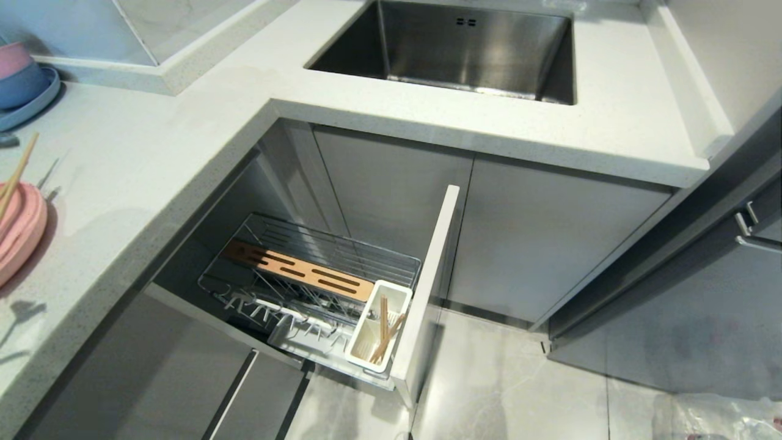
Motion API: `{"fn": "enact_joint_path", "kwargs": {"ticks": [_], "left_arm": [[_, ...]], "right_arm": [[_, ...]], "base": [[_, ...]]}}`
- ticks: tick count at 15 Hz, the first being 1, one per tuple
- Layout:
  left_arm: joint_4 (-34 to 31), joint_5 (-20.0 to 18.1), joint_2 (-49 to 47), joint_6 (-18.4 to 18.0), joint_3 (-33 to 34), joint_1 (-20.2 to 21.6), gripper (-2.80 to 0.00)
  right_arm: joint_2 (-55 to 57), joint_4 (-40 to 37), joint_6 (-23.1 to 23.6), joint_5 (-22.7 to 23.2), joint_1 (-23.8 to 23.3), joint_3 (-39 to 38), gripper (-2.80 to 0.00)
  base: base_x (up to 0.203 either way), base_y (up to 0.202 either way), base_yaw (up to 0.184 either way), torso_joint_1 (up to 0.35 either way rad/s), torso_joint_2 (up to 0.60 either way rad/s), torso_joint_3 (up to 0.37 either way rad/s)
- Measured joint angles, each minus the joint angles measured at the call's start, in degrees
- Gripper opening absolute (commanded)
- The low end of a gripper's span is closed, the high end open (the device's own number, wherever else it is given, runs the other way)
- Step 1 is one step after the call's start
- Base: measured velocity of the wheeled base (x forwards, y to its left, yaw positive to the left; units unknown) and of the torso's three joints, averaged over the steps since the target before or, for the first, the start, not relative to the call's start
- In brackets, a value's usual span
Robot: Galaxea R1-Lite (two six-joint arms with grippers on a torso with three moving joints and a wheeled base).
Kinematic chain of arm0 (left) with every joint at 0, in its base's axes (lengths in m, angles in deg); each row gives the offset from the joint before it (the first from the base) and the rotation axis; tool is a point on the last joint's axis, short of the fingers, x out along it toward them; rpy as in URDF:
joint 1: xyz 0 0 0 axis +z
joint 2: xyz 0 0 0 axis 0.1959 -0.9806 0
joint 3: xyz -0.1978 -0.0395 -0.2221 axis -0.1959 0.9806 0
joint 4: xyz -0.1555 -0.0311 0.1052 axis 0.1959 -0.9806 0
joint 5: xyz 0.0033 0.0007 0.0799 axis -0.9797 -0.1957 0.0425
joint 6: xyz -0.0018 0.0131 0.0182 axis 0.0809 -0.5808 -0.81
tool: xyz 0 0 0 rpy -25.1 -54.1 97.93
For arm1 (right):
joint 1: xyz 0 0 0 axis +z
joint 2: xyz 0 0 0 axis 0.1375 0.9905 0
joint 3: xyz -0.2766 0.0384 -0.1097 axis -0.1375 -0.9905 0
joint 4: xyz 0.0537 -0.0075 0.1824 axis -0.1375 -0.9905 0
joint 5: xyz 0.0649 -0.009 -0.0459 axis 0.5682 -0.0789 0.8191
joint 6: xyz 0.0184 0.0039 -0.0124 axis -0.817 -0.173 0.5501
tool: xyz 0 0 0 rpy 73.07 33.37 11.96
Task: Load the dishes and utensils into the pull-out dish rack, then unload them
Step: Take the spoon out of the cupboard
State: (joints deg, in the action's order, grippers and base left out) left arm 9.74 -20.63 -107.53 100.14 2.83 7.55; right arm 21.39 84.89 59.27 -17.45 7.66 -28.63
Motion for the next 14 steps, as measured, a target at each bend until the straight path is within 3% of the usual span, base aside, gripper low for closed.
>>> {"fn": "enact_joint_path", "kwargs": {"ticks": [3,9,14], "left_arm": [[3.4,-4.7,-0.6,3.3,2.6,5.1,-2.80],[3.5,-6.6,-1.6,15.0,7.1,8.6,-2.80],[3.5,-10.1,-2.0,15.5,9.0,9.1,-2.80]], "right_arm": [[0.0,0.0,0.0,0.0,0.0,0.0,-2.80],[0.0,0.0,0.0,0.0,0.1,0.0,-2.80],[0.0,0.0,0.0,0.0,0.1,0.0,-2.80]], "base": [[0.000,0.000,0.000,0.000,0.00,0.000],[0.000,0.000,0.000,0.000,0.00,0.000],[0.000,0.000,0.000,0.000,0.00,0.000]]}}
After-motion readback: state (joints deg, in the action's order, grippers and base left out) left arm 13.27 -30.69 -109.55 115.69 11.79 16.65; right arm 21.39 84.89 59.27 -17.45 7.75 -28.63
